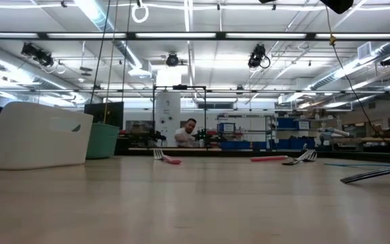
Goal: Sort silverware by color (type)
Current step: Put the black fork into the black bin
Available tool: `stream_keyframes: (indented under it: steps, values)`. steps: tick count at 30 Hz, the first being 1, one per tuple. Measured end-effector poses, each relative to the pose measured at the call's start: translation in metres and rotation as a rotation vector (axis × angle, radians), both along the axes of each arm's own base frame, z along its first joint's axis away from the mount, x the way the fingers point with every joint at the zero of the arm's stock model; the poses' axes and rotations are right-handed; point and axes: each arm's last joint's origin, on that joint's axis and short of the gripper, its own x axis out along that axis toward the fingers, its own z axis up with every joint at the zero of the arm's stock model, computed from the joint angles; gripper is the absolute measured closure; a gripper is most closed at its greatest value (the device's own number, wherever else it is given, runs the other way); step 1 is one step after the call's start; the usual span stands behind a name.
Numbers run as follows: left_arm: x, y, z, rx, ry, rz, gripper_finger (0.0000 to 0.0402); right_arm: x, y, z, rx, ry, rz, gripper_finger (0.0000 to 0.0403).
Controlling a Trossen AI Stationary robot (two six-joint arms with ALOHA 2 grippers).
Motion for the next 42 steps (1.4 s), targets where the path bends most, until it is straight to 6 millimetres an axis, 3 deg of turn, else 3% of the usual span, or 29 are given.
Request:
stream_keyframes:
  steps: [7, 13, 18, 26, 32, 42]
  values:
    - [-0.057, -0.028, 0.0, -0.077, 0.048, 0.04, 0.038, 0.0, 0.0, 0.0, 0.004, -0.002, -0.002, 0.0298]
    - [-0.078, -0.032, -0.004, -0.089, 0.081, 0.168, 0.0379, 0.0, 0.0, 0.0, 0.007, -0.003, -0.005, 0.0298]
    - [-0.081, -0.029, -0.015, 0.016, 0.12, 0.241, 0.0379, 0.0, -0.001, 0.0, 0.006, -0.003, -0.006, 0.0298]
    - [-0.077, -0.031, -0.017, 0.007, 0.117, 0.254, 0.0379, 0.0, -0.001, 0.0, 0.004, -0.001, -0.005, 0.0298]
    - [-0.073, -0.038, -0.031, 0.059, 0.123, 0.254, 0.0378, 0.0, -0.001, 0.0, 0.006, -0.002, -0.006, 0.0298]
    - [-0.069, -0.041, -0.041, 0.093, 0.13, 0.264, 0.0335, 0.0, -0.001, 0.0, 0.005, -0.002, -0.006, 0.0298]
